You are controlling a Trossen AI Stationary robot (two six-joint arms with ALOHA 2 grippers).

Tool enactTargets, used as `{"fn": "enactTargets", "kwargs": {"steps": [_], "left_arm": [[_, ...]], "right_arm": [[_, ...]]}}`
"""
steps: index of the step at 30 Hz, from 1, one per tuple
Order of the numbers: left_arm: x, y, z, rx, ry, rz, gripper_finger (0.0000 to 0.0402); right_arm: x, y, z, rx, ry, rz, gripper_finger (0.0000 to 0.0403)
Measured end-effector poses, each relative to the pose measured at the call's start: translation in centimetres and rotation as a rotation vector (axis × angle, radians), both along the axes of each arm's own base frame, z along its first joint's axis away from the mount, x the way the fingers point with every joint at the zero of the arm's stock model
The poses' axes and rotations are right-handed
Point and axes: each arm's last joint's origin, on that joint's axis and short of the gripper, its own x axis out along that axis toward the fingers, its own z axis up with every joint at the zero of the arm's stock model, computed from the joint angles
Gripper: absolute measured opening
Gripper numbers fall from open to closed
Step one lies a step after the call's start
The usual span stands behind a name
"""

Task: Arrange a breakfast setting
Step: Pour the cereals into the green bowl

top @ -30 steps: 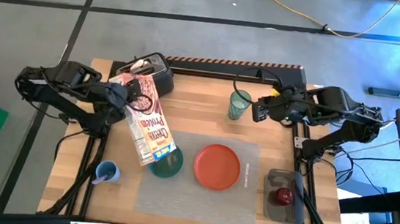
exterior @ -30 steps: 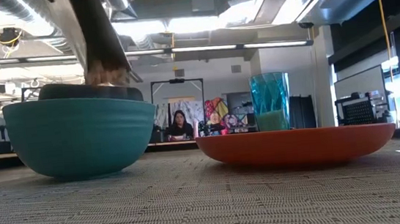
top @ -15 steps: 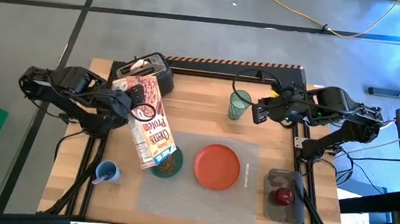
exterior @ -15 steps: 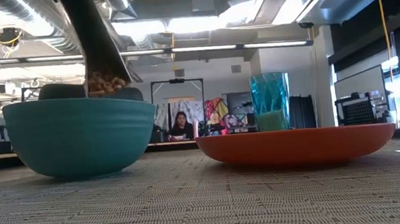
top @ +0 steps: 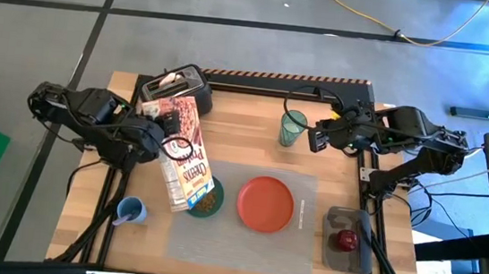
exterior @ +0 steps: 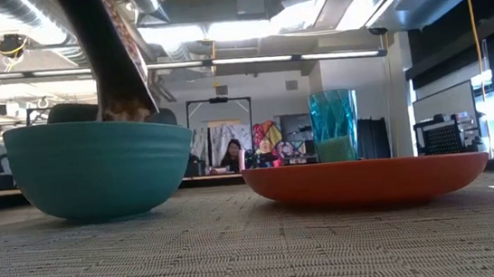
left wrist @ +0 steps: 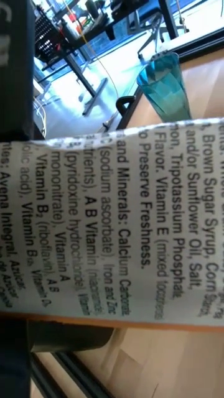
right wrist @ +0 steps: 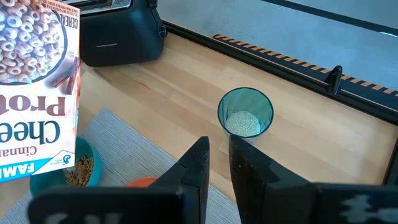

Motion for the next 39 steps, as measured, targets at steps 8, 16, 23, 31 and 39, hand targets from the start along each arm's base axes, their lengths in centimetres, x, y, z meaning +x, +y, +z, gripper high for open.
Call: {"fn": "enactTargets", "kwargs": {"steps": [8, 16, 23, 31, 39], "left_arm": [[-0.1, -0.4, 0.0, 0.014, -0.008, -0.016, 0.0137], [-0.2, -0.7, 0.0, 0.016, -0.022, -0.012, 0.0137], [-0.1, -0.9, 0.0, 0.034, -0.026, -0.017, 0.0137], [0.0, -1.0, 0.0, 0.038, -0.032, -0.002, 0.0137], [0.0, -1.0, 0.0, 0.026, -0.037, 0.009, 0.0137]], "right_arm": [[0.0, 0.0, 0.0, -0.002, 0.002, 0.002, 0.0053], [0.0, 0.0, 0.0, -0.012, 0.012, 0.016, 0.0053], [0.0, 0.0, 0.0, -0.014, 0.014, 0.019, 0.0053], [0.0, 0.0, 0.0, -0.015, 0.015, 0.02, 0.0053], [0.0, 0.0, 0.0, -0.016, 0.019, 0.02, 0.0053]]}}
